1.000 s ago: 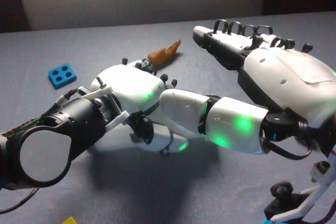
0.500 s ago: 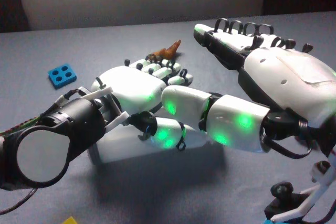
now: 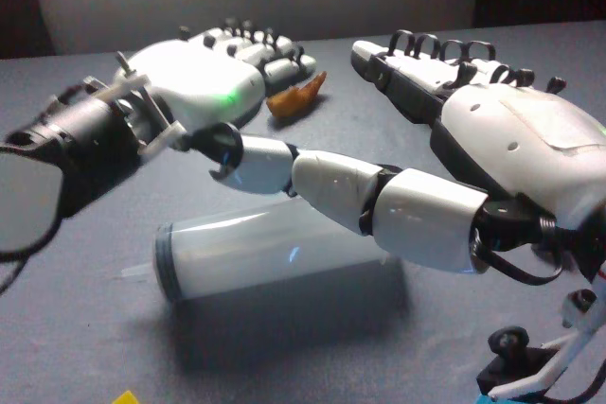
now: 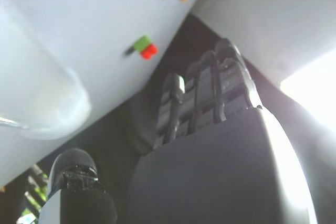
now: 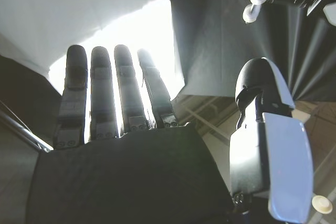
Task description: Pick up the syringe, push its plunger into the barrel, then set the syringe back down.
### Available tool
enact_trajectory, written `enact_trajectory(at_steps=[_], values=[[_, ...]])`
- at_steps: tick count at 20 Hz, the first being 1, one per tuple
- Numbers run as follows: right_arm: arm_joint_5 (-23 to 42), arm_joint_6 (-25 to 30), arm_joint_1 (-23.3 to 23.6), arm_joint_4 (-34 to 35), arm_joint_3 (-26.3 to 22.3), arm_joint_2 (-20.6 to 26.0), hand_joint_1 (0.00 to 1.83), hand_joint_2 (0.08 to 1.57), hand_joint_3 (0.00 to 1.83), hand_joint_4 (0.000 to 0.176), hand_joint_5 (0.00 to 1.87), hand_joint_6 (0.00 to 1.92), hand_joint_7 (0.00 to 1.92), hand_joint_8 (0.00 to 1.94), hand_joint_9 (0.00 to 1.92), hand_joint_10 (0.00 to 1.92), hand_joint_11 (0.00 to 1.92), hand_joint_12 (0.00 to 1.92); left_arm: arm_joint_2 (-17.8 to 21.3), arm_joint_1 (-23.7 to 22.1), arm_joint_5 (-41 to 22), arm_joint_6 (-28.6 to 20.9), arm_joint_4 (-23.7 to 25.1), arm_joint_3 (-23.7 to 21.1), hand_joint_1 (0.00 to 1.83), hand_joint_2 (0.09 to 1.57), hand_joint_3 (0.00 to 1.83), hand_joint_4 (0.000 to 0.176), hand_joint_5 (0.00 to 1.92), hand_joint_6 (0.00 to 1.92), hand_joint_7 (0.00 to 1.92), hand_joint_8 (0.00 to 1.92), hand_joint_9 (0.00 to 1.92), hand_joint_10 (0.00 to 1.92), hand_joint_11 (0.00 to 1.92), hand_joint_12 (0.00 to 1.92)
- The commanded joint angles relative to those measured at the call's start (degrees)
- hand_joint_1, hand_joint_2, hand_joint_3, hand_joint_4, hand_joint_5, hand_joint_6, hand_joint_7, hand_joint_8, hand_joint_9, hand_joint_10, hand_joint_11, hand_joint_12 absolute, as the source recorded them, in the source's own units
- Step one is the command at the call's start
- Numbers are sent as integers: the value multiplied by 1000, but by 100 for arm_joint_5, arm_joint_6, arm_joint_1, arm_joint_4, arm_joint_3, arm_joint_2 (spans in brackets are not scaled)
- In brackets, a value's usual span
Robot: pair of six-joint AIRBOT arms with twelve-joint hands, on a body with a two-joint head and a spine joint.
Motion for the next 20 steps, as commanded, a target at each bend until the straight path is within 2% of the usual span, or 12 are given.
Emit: enact_trajectory(at_steps=[1, 4, 7, 9, 10, 11, 12, 13, 14, 16, 18, 20], values=[[374, 34, 51, -494, -15, 12, 77, 1052, 0, 0, 158, 2, 161, 1, 156, 1, 0, 538, 62, -148, 282, 62, 191, -18, 0, 1024, 3, 50, 72, 0, 0, 0, 0, 0, 0, 174], [384, -3, 65, -494, -15, 12, 72, 1055, 0, 0, 141, 5, 146, 5, 150, 5, 0, 513, 226, -377, 116, 100, 190, -63, 0, 1020, 0, 56, 65, 1, 0, 0, 0, 0, 0, 226], [402, -1, 74, -502, -15, 12, 156, 1026, 0, 0, 323, 7, 306, 5, 332, 15, 0, 1039, 387, -641, -275, 260, 190, -93, 11, 1046, 0, 39, 125, 7, 113, 11, 144, 17, 0, 638], [432, 16, 87, -540, -15, 13, 179, 1050, 1, 0, 546, 34, 564, 22, 596, 74, 219, 1238, 508, -719, -232, 267, 65, -162, 60, 1084, 0, 0, 370, 20, 509, 48, 546, 98, 140, 1051], [443, 27, 87, -590, -15, 13, 205, 1063, 1, 0, 643, 58, 661, 38, 696, 125, 285, 1306, 583, -749, -225, 421, -175, -204, 87, 1095, 0, 0, 469, 14, 668, 74, 685, 168, 238, 1111], [447, 50, 87, -657, -16, 15, 265, 1070, 3, 0, 561, 633, 698, 437, 656, 787, 449, 1470, 664, -792, -208, 791, -536, -258, 128, 1119, 9, 0, 622, 61, 648, 475, 615, 771, 321, 1374], [449, 76, 87, -731, -17, 17, 287, 1090, 3, 0, 526, 1294, 612, 1126, 629, 1429, 629, 1731, 774, -801, -115, 826, -621, -320, 199, 1180, 12, 0, 645, 613, 579, 1145, 596, 1350, 494, 1585], [457, 81, 91, -802, -17, 19, 261, 1123, 7, 0, 543, 1606, 602, 1493, 636, 1744, 713, 1883, 917, -787, 3, 826, -723, -396, 239, 1226, 6, 0, 498, 1138, 565, 1470, 614, 1594, 567, 1712], [471, 87, 100, -840, -17, 20, 311, 1147, 7, 0, 435, 1858, 558, 1851, 720, 1886, 865, 1913, 1059, -775, 73, 850, -851, -471, 298, 1255, 5, 0, 570, 1481, 666, 1635, 705, 1738, 653, 1834], [482, 88, 111, -841, -17, 23, 425, 1143, 0, 0, 409, 1918, 654, 1937, 899, 1920, 1109, 1921, 1342, -832, 135, 1398, -1402, -627, 389, 1271, 0, 0, 755, 1889, 838, 1910, 948, 1914, 948, 1918], [498, 88, 96, -841, -17, 24, 438, 1142, 0, 0, 810, 1921, 927, 1941, 1126, 1921, 1419, 1921, 1664, -978, 182, 2144, -2134, -796, 415, 1286, 4, 0, 1141, 1920, 1182, 1921, 1266, 1921, 1277, 1921], [530, 88, 85, -841, -17, 24, 320, 1214, 12, 0, 1190, 1921, 1257, 1941, 1458, 1921, 1724, 1921, 1919, -1177, 301, 2780, -2720, -986, 378, 1322, 7, 0, 1322, 1921, 1349, 1921, 1402, 1921, 1466, 1921]])
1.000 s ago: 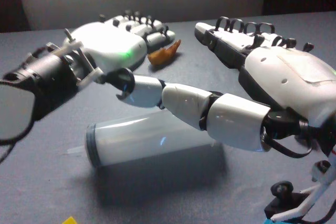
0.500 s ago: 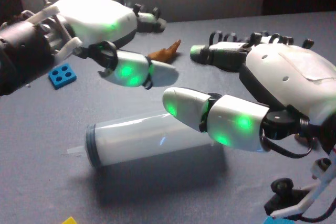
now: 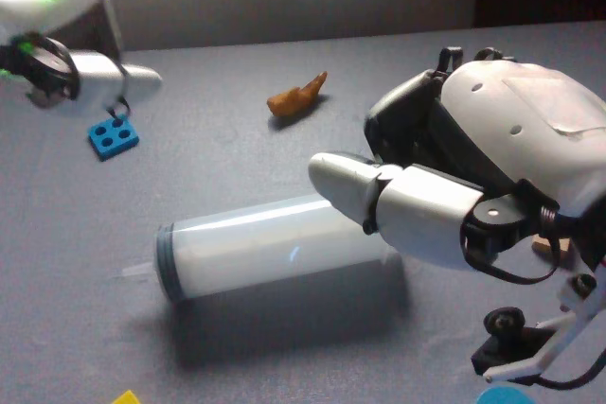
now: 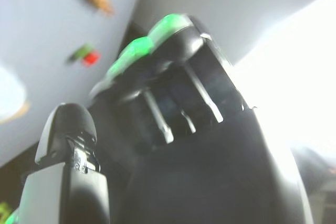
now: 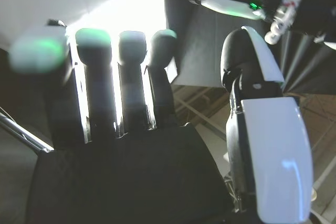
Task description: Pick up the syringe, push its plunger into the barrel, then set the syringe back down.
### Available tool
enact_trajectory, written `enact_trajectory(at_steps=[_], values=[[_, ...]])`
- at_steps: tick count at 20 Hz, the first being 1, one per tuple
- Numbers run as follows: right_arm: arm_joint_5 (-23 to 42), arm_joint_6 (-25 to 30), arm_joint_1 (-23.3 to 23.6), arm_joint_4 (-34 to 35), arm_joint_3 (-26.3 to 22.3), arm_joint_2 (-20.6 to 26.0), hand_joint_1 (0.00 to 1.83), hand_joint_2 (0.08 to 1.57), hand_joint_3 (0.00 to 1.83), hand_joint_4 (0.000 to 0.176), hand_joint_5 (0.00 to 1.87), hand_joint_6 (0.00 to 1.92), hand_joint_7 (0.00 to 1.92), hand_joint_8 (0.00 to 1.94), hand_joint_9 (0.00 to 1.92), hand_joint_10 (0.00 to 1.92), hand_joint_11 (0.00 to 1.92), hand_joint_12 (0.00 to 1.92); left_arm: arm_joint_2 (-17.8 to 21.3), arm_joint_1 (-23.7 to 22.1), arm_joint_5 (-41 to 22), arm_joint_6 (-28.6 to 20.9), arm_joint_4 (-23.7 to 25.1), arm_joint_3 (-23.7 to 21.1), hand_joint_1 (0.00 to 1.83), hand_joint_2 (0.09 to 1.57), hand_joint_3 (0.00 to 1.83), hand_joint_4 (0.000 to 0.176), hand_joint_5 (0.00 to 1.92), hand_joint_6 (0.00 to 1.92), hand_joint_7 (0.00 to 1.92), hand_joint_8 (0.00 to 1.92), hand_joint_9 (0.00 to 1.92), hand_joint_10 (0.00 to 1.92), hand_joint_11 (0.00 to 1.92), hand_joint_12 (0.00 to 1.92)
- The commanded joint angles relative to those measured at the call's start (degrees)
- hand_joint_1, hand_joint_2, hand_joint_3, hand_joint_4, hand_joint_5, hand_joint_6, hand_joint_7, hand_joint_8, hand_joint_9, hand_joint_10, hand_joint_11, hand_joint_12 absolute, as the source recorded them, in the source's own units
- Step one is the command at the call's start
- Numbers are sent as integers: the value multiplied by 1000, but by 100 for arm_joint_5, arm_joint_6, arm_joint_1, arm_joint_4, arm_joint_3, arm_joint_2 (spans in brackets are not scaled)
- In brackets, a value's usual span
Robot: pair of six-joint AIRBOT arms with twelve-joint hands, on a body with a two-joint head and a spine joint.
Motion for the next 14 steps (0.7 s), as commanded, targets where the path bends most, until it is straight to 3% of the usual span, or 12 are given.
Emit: enact_trajectory(at_steps=[1, 3, 6, 8, 9, 12, 14], values=[[410, 56, 40, -472, -19, 24, 248, 1286, 21, 0, 1280, 1921, 1382, 1941, 1576, 1921, 1826, 1921, 73, -209, 307, 411, -57, -72, 315, 1361, 17, 0, 1392, 1921, 1432, 1921, 1479, 1921, 1562, 1921], [410, 84, 43, -490, -19, 25, 153, 1401, 31, 0, 1327, 1921, 1437, 1941, 1636, 1921, 1870, 1921, 208, -601, 375, 1500, -828, -235, 274, 1443, 14, 0, 1418, 1921, 1470, 1921, 1542, 1921, 1621, 1921], [378, 100, 66, -494, -20, 26, 142, 1530, 13, 0, 1325, 1921, 1414, 1941, 1604, 1921, 1840, 1921, 355, -955, 476, 2393, -1571, -485, 255, 1479, 7, 0, 1377, 1921, 1473, 1921, 1541, 1921, 1628, 1921], [372, 99, 68, -494, -20, 26, 109, 1570, 9, 39, 1331, 1921, 1407, 1941, 1597, 1921, 1827, 1921, 469, -1222, 745, 3043, -2160, -718, 358, 1456, 0, 0, 1324, 1921, 1436, 1921, 1517, 1921, 1609, 1921], [371, 97, 54, -494, -20, 26, 86, 1571, 6, 49, 1323, 1921, 1394, 1941, 1586, 1921, 1813, 1921, 557, -1320, 875, 3301, -2423, -872, 361, 1455, 0, 0, 1320, 1921, 1431, 1921, 1513, 1921, 1605, 1921], [374, 84, 24, -495, -20, 27, 86, 1571, 10, 62, 1298, 1921, 1364, 1941, 1567, 1921, 1799, 1921, 768, -1491, 1228, 3332, -2546, -1232, 352, 1450, 0, 0, 1312, 1921, 1417, 1921, 1493, 1921, 1583, 1921], [374, 84, 21, -500, -20, 27, 126, 1565, 1, 77, 1281, 1921, 1357, 1941, 1557, 1921, 1789, 1921, 841, -1566, 1309, 3620, -2833, -1345, 366, 1445, 0, 0, 1303, 1921, 1406, 1921, 1486, 1921, 1569, 1921]])
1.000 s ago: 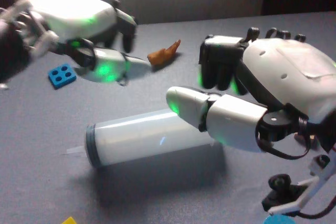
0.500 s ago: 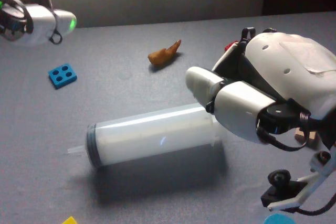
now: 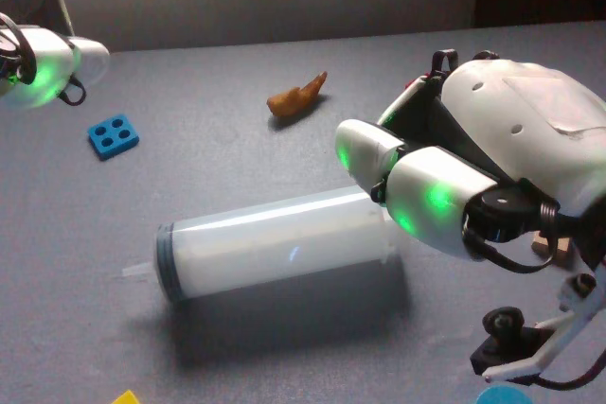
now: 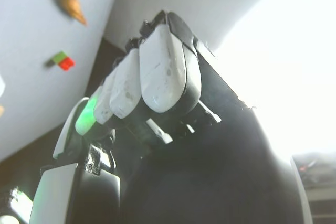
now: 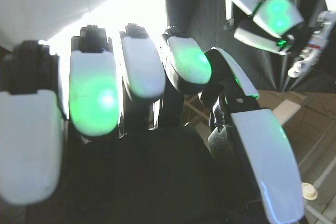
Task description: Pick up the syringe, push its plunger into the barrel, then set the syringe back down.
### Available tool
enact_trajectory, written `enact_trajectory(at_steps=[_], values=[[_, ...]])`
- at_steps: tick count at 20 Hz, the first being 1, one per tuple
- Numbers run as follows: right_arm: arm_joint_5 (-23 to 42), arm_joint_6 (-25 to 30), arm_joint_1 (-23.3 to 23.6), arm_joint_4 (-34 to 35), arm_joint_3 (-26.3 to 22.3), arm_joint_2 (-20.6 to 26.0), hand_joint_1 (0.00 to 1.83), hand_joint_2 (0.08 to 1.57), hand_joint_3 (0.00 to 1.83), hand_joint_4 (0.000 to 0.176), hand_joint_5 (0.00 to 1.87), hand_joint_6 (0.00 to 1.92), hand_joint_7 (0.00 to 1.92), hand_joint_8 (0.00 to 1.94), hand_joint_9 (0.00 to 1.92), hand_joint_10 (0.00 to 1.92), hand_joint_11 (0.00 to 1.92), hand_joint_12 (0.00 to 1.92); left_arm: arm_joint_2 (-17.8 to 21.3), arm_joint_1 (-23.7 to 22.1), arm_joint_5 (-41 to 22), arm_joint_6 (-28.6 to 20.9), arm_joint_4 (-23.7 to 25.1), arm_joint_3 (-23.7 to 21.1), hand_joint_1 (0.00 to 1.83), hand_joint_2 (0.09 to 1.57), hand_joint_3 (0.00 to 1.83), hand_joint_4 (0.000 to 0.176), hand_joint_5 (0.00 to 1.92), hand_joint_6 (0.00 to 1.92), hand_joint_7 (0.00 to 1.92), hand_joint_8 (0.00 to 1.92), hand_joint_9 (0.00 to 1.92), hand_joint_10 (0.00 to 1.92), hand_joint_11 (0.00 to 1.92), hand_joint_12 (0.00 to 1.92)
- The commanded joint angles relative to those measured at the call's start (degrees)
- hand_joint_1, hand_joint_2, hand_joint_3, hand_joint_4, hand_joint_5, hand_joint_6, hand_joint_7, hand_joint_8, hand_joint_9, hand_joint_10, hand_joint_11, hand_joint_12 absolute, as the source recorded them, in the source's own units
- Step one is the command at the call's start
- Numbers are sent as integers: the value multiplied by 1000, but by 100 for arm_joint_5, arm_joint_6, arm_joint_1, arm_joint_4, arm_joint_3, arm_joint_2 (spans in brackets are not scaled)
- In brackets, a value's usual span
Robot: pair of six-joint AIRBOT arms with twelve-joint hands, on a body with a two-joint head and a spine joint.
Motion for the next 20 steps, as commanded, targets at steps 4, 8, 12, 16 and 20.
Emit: enact_trajectory(at_steps=[4, 8, 12, 16, 20], values=[[355, 39, 19, -505, -19, 25, 175, 1530, 0, 102, 1265, 1921, 1349, 1941, 1549, 1921, 1772, 1921, 23, -217, -82, 667, -182, -18, 355, 1449, 1, 0, 1298, 1921, 1396, 1921, 1470, 1921, 1554, 1921], [361, 5, 8, -505, -19, 25, 122, 1553, 5, 124, 1247, 1921, 1331, 1941, 1533, 1921, 1752, 1921, 30, -131, -157, 890, -400, -75, 338, 1461, 2, 0, 1291, 1921, 1382, 1921, 1459, 1921, 1547, 1921], [364, -13, 15, -509, -18, 29, 64, 1561, 0, 155, 1275, 1921, 1367, 1941, 1554, 1921, 1771, 1921, 32, -19, -211, 886, -472, -103, 337, 1451, 0, 0, 1294, 1921, 1378, 1921, 1459, 1921, 1559, 1921], [384, -11, 14, -509, -18, 36, 105, 1554, 0, 176, 1257, 1921, 1338, 1941, 1524, 1921, 1747, 1921, 33, 42, -210, 887, -578, -96, 387, 1427, 0, 0, 1281, 1921, 1367, 1921, 1446, 1921, 1555, 1921], [392, -11, 14, -511, -18, 55, 94, 1545, 2, 176, 1251, 1921, 1335, 1941, 1530, 1921, 1753, 1921, 33, 17, -209, 886, -578, -75, 356, 1432, 2, 0, 1299, 1921, 1378, 1921, 1456, 1921, 1565, 1921]])
